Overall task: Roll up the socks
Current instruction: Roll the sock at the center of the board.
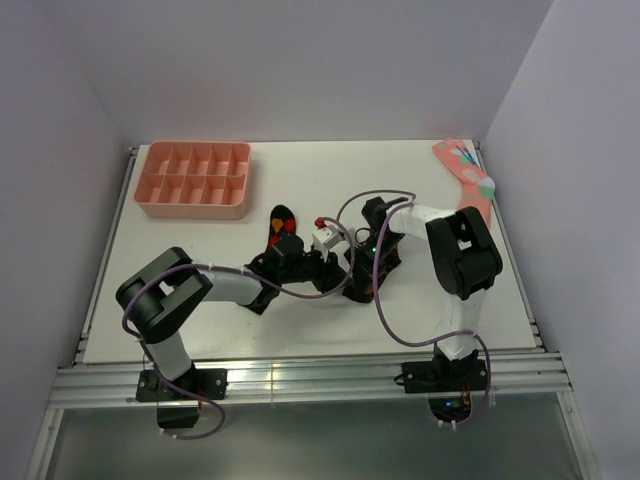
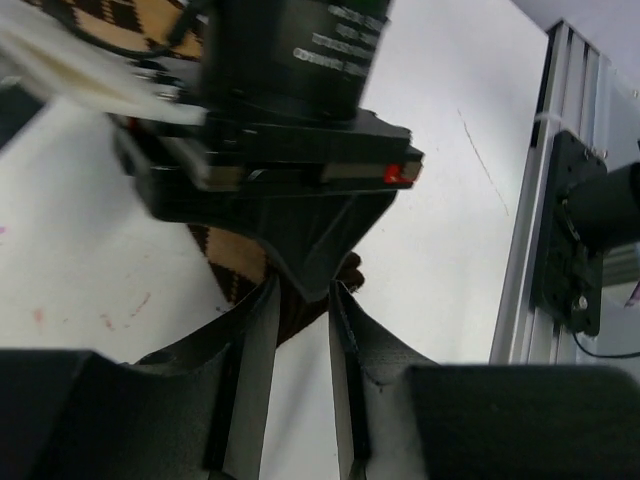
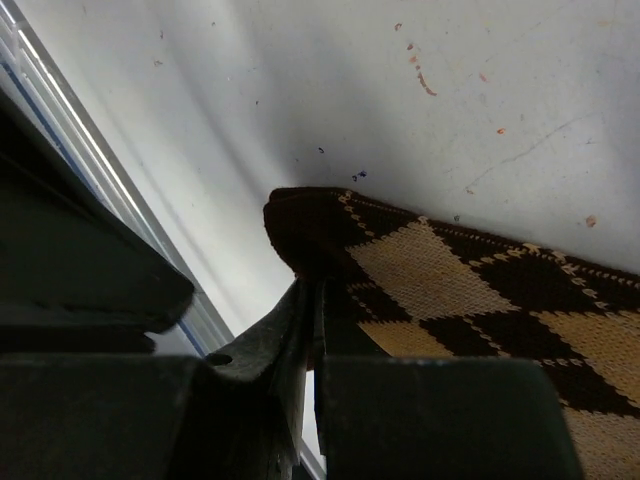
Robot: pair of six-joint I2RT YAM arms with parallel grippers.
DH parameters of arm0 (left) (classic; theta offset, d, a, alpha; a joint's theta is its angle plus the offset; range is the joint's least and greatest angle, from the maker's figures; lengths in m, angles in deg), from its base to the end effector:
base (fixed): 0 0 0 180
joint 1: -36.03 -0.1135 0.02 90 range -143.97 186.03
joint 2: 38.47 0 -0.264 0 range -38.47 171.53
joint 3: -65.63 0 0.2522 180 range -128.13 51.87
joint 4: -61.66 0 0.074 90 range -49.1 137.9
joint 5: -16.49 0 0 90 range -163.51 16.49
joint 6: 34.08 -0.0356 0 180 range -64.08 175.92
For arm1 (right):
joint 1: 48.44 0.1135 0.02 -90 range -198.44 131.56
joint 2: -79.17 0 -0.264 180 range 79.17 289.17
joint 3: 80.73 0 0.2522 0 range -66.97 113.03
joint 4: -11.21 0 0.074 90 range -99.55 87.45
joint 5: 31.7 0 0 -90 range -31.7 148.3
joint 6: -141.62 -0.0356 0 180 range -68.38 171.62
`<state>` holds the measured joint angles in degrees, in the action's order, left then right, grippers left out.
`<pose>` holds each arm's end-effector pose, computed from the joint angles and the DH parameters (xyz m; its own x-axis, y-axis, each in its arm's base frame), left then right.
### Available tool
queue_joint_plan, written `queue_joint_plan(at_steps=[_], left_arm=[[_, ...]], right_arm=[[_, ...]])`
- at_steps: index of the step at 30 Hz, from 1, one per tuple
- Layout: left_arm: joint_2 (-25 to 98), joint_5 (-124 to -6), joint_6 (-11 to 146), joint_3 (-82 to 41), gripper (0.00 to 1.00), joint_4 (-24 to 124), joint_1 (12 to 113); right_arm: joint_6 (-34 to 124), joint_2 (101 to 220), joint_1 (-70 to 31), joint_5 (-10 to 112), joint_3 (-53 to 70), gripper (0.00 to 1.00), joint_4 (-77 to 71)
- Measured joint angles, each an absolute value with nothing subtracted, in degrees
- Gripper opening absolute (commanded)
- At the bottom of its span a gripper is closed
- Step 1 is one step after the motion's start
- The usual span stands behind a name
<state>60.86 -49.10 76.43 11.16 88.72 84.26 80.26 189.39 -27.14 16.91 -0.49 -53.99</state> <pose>0.2174 -0.2655 0.1636 -0.5205 0.1038 -0.8475 0.8103 0.3732 -0.4519 0.2902 0.1384 0.1349 -0.7104 -0.6629 -0.2364 -0.6351 0.4591 0.6212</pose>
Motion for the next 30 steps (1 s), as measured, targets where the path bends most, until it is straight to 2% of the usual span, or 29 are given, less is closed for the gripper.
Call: queue_joint_plan(at_steps=[23, 30], left_arm=[[65.18, -52.53, 69.88, 5.46, 0.36, 77.64, 88.65], [65.42, -55.83, 68.61, 4.89, 0.41, 76.00, 89.03]], right_arm=[[81.57, 191.14, -29.74, 15.06, 1.63, 0.04, -57.20], [81.77, 191.14, -29.96, 14.90, 1.63, 0.04, -57.36]])
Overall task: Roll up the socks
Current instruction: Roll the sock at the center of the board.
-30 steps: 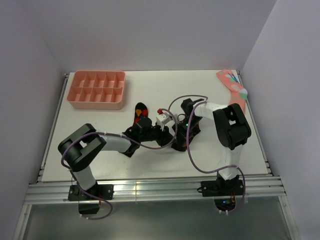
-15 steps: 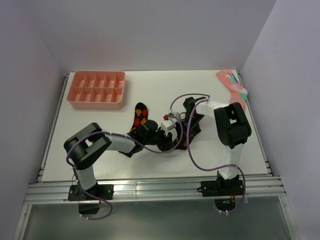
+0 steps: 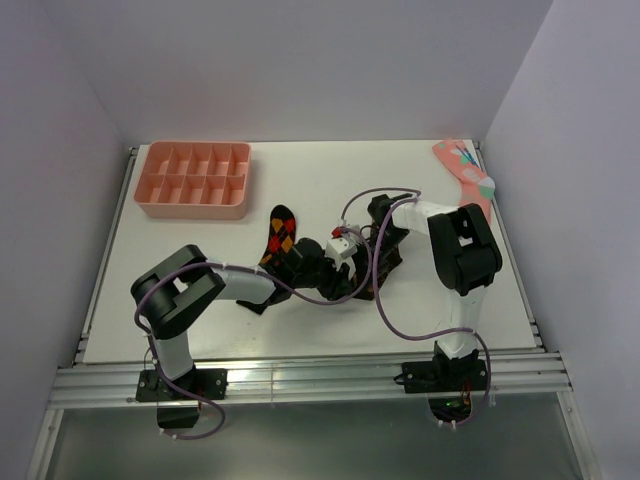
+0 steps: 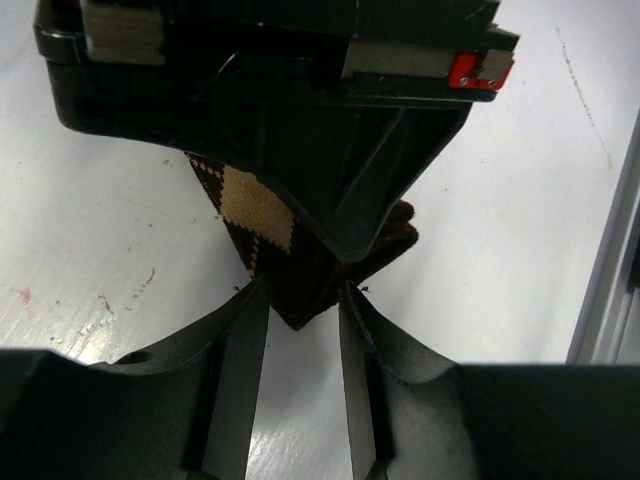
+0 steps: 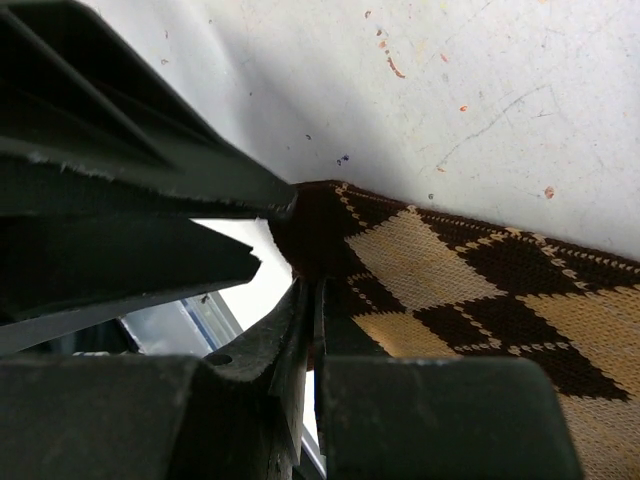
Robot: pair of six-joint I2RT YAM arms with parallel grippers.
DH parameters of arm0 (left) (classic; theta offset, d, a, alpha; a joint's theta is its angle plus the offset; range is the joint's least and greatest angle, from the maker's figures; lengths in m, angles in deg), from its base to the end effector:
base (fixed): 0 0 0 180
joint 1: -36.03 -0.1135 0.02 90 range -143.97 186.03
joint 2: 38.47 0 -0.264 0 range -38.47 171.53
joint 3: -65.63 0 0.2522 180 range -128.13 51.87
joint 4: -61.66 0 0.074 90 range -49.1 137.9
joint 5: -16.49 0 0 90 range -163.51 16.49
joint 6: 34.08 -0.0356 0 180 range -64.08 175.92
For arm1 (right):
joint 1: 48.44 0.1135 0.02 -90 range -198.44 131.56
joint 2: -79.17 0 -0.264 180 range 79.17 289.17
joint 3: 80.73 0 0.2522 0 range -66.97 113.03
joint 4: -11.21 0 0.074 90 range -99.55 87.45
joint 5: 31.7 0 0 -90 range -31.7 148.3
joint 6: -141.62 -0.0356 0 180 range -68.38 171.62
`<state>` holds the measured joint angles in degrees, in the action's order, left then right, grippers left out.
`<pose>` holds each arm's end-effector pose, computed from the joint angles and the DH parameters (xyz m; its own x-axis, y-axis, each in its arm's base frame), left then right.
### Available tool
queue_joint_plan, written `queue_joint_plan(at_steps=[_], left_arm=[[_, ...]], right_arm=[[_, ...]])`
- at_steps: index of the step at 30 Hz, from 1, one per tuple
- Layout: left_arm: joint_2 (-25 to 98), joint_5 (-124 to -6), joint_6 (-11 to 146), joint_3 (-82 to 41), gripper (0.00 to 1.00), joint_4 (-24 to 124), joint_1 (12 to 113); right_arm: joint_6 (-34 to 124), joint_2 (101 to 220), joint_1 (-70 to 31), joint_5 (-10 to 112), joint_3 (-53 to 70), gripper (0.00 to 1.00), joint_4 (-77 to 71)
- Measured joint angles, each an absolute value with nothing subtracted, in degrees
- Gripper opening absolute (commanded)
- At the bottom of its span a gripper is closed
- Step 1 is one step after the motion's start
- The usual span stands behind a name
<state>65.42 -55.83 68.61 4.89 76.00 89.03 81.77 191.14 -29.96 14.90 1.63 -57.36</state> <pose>0.2092 -0.2956 0.1453 -0.4853 0.2962 -0.8227 0.8349 0.4366 -0.3353 0.2994 0.1258 0.1349 -0.7427 -0.6330 -0.2186 -0.5905 0.4651 0.6596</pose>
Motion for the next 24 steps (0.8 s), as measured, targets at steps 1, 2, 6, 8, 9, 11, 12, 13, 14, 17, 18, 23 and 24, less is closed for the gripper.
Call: queue_joint_plan(at_steps=[1, 2, 6, 8, 9, 11, 12, 13, 14, 17, 18, 23, 24], left_arm=[[65.42, -56.18, 68.52, 4.89, 0.41, 75.76, 89.09], [65.42, -56.47, 68.39, 4.89, 0.41, 75.61, 89.14], [65.88, -56.91, 67.56, 4.45, 0.42, 75.06, 89.31], [66.28, -56.91, 67.36, 4.17, 0.42, 74.84, 89.46], [66.47, -56.91, 67.30, 4.06, 0.42, 74.51, 89.55], [66.71, -56.91, 67.17, 3.97, 0.42, 74.10, 89.70], [66.82, -56.91, 67.14, 3.95, 0.42, 74.06, 89.75], [67.00, -56.93, 67.12, 3.91, 0.42, 73.92, 89.81], [67.17, -56.93, 67.12, 3.82, 0.42, 73.73, 89.86], [67.52, -56.95, 67.12, 3.58, 0.41, 73.27, 89.88], [67.54, -56.97, 67.10, 3.49, 0.41, 73.22, 89.88], [67.54, -57.43, 67.14, 2.99, 0.29, 73.05, 89.92], [67.54, -57.52, 67.14, 2.97, 0.23, 73.07, 89.92]], right_arm=[[81.79, 191.14, -29.96, 14.86, 1.63, 0.04, -57.38], [81.84, 191.14, -29.96, 14.79, 1.63, 0.04, -57.42], [82.05, 191.14, -29.98, 14.66, 1.63, 0.04, -57.55], [82.16, 191.16, -29.98, 14.66, 1.63, 0.03, -57.66], [82.19, 191.16, -29.98, 14.66, 1.67, 0.03, -57.71], [82.19, 191.16, -29.98, 14.64, 1.76, 0.03, -57.73], [82.19, 191.16, -29.98, 14.64, 1.85, 0.03, -57.79], [82.19, 191.18, -29.98, 14.64, 1.96, 0.03, -57.88], [82.19, 191.20, -29.98, 14.64, 2.06, 0.03, -57.92], [82.19, 191.40, -29.98, 14.51, 2.15, 0.03, -57.99], [82.19, 191.53, -29.98, 14.47, 2.15, 0.03, -57.99], [82.19, 192.19, -29.98, 14.47, 2.15, 0.03, -58.08], [82.19, 192.19, -30.00, 14.47, 2.15, 0.03, -58.06]])
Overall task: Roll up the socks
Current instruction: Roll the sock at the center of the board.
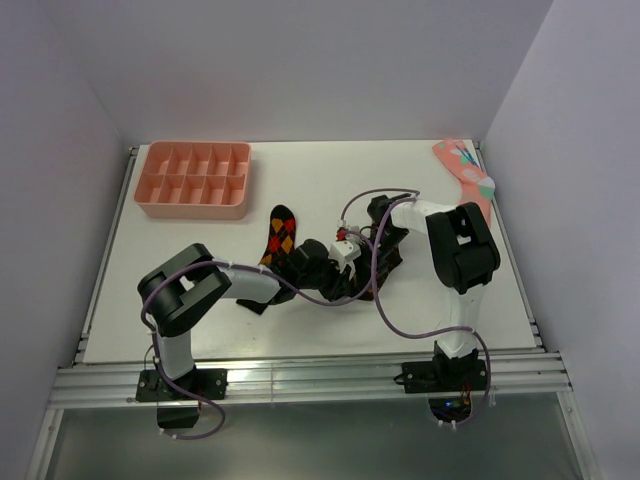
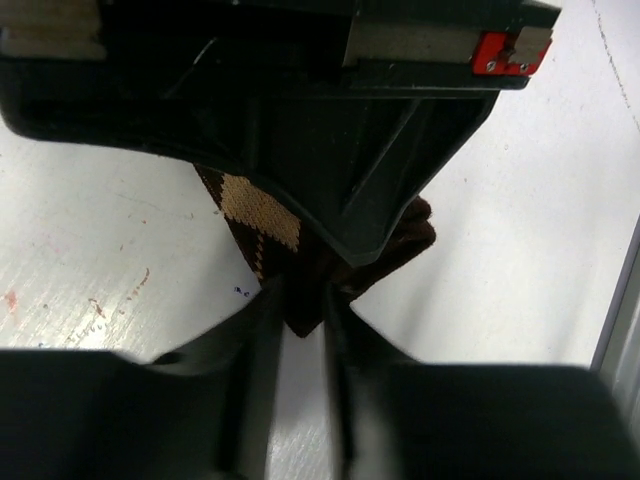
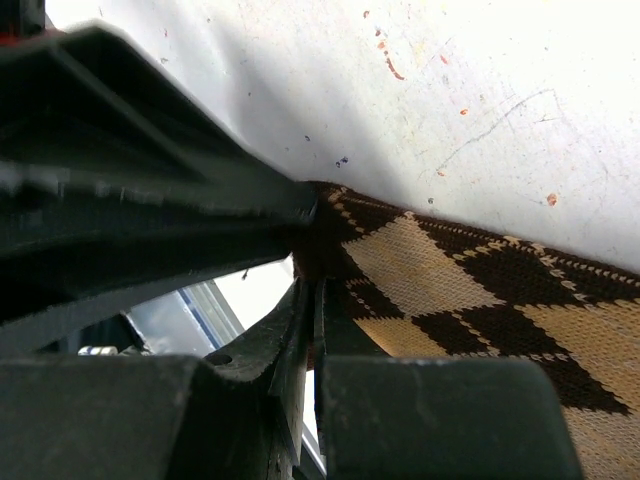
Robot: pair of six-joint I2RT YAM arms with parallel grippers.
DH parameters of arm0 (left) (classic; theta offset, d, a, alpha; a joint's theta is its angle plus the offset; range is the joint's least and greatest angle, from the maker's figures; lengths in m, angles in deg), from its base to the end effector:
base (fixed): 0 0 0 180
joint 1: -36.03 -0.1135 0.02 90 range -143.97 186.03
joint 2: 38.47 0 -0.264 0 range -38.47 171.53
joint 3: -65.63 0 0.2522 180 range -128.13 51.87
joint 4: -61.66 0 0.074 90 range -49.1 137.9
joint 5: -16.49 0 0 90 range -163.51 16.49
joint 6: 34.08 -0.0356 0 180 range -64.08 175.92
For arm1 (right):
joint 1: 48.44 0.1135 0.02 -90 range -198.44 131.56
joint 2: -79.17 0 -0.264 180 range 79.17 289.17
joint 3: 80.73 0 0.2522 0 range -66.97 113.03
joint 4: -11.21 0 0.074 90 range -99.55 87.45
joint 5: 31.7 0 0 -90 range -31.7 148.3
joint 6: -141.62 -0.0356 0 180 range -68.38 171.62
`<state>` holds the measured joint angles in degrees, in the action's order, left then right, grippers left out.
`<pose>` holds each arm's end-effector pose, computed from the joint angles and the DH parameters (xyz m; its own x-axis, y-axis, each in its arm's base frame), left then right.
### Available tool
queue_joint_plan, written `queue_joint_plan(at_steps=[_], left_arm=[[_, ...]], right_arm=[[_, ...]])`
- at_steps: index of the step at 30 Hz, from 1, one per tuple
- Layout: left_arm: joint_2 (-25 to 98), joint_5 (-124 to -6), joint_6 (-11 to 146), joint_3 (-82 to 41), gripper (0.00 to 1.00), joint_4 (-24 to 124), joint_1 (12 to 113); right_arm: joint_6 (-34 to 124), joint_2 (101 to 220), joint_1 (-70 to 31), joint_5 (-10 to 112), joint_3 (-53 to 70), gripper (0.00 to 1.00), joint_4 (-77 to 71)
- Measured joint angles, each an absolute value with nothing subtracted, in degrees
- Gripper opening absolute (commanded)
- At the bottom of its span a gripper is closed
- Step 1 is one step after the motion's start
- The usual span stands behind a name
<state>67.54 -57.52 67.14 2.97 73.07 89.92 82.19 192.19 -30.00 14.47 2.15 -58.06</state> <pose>0.2090 -0.3031 0.1369 -0.4837 0.3457 -0.8040 0.8363 0.4536 -0.3081 0.3006 0.1262 0.1315 -0.7444 -0.6350 -0.2067 -0.5800 0.4614 0.6714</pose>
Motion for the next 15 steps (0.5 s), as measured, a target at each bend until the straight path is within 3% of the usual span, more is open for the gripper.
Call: queue_joint_plan(at_steps=[6, 8, 11, 15], left_arm=[[68.53, -57.45, 67.12, 1.63, 0.03, 72.77, 89.99], [68.61, -57.36, 67.12, 1.44, 0.00, 72.59, 89.99], [68.64, -57.32, 67.12, 1.37, 0.00, 72.39, 89.99], [68.64, -57.15, 67.14, 0.69, 0.00, 71.10, 89.99]], right_arm=[[82.14, 192.19, -30.00, 14.75, 2.11, 0.03, -57.79], [81.97, 192.19, -30.07, 14.92, 2.00, 0.04, -57.57], [81.49, 192.19, -30.11, 15.23, 1.82, 0.10, -57.14], [79.76, 191.20, -30.13, 15.51, 0.23, 0.29, -55.24]])
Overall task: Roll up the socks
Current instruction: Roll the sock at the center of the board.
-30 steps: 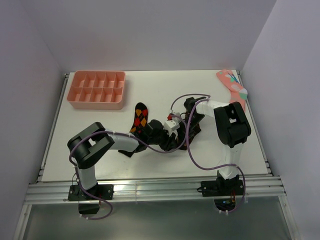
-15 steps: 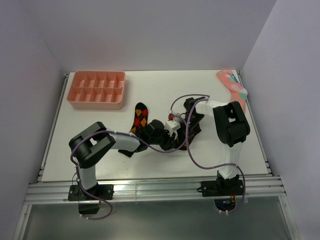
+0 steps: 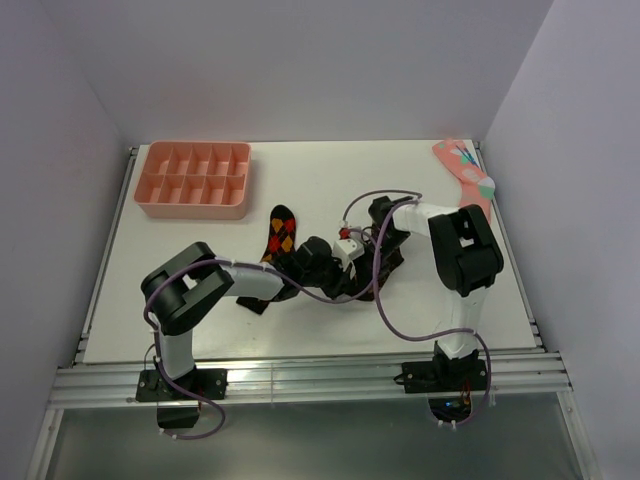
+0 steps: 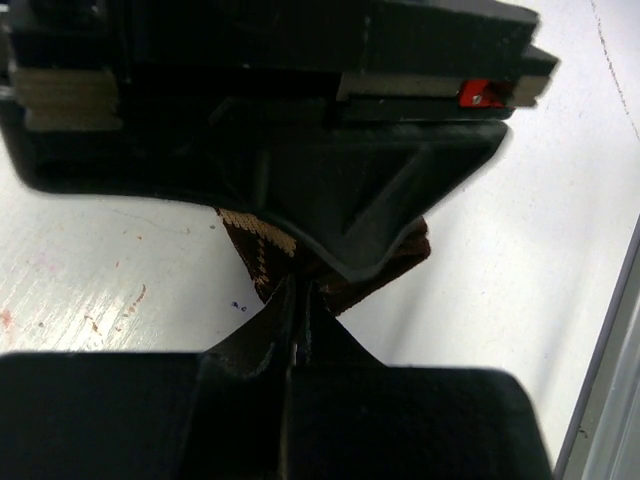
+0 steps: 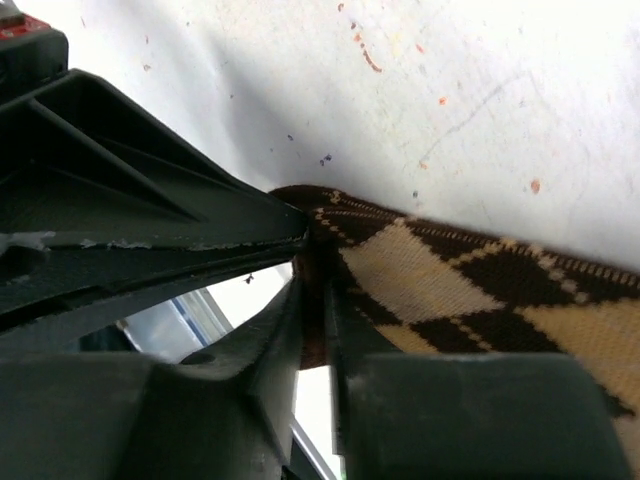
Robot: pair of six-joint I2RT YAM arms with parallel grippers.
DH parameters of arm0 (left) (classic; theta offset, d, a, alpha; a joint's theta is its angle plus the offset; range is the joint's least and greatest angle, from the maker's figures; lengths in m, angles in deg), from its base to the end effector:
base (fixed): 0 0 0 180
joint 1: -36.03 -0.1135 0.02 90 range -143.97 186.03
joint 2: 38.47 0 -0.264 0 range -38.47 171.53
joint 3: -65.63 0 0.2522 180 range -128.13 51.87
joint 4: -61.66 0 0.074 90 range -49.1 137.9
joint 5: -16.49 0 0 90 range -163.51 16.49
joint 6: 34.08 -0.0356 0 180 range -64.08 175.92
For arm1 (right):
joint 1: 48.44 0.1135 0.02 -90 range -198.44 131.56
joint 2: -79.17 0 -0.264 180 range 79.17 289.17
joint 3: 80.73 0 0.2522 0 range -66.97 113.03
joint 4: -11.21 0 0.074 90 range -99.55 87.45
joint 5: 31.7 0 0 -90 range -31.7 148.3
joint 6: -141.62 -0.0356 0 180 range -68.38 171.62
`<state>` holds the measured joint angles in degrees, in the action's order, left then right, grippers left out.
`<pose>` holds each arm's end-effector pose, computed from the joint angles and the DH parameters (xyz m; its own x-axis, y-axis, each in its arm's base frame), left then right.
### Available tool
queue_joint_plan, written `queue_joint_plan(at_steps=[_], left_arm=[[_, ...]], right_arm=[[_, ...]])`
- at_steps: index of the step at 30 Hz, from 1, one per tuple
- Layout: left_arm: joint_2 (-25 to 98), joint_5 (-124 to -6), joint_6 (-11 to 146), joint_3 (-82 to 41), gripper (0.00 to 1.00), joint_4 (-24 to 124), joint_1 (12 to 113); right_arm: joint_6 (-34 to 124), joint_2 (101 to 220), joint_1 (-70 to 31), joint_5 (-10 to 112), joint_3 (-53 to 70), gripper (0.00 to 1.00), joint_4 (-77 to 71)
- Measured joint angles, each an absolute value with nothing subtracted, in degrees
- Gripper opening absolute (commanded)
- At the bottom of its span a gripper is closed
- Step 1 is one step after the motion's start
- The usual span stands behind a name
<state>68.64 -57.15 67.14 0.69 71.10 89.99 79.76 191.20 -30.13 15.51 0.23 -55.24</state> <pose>0.2129 -0.3096 0.1380 -0.4901 0.3563 -0.7955 0.8359 0.4509 -0.3131 0.2980 0.1241 0.1288 -0.7610 -0.6164 -0.2022 -0.5728 0.4921 0.6556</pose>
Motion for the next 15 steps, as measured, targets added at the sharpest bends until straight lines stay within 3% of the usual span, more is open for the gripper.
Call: queue_joint_plan(at_steps=[5, 15], left_arm=[[68.64, -57.15, 67.17, -1.49, 0.00, 67.59, 90.08], [68.86, -57.91, 67.45, -7.22, 0.00, 56.83, 90.29]], right_arm=[[77.42, 185.37, -30.42, 17.39, -3.31, 0.42, -50.82], [75.50, 177.02, -35.10, 19.95, -6.52, 0.44, -43.13]])
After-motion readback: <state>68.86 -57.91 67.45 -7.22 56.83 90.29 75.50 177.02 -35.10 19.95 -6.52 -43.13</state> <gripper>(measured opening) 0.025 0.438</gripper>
